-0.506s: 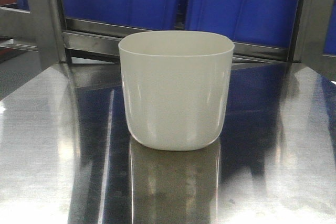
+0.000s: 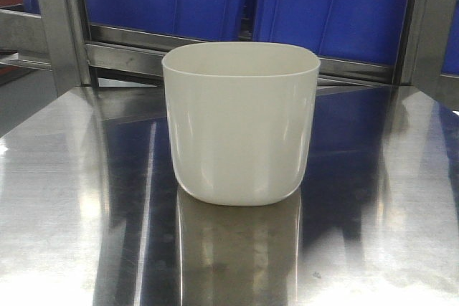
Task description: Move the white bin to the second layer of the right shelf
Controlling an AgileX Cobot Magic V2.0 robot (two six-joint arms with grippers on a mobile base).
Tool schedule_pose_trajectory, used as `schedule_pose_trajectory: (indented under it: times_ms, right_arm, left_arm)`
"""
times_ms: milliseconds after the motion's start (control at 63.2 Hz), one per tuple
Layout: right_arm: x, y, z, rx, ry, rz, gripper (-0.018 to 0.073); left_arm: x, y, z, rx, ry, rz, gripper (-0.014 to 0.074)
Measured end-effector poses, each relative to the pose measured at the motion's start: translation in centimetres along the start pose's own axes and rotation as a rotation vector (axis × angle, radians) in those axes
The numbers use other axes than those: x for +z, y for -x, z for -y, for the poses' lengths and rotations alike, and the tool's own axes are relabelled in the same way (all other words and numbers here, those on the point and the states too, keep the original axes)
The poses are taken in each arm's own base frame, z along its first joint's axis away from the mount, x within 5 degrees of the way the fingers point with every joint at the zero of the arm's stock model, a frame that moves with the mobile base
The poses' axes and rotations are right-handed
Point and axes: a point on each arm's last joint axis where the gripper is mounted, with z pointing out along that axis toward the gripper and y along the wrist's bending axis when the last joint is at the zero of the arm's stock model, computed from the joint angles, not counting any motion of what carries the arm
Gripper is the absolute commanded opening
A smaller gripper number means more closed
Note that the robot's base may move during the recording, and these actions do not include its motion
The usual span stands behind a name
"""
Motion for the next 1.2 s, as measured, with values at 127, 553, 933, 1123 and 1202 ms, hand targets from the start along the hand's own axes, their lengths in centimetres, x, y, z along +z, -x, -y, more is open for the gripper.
schedule_pose_trajectory:
  times_ms: [127,553,933,1123,1202]
  right_arm:
    - [0.0,0.0,0.0,0.0,0.0,0.0,0.0056]
    - [0.0,0.01,0.06,-0.066,-0.007,0.001,0.0056]
    - [0.0,0.04,0.07,-0.075,-0.007,0.004,0.0056]
    - [-0.01,0.42,-0.02,-0.076,0.001,0.046,0.0056]
    - [-0.01,0.43,-0.02,-0.076,0.001,0.047,0.0056]
  left_arm:
    - [0.0,0.0,0.0,0.0,0.0,0.0,0.0085]
    - [0.0,0.0,0.0,0.0,0.0,0.0,0.0085]
    - [0.0,0.0,0.0,0.0,0.0,0.0,0.0085]
    - [0.0,0.0,0.0,0.0,0.0,0.0,0.0085]
    - [0.0,0.0,0.0,0.0,0.0,0.0,0.0085]
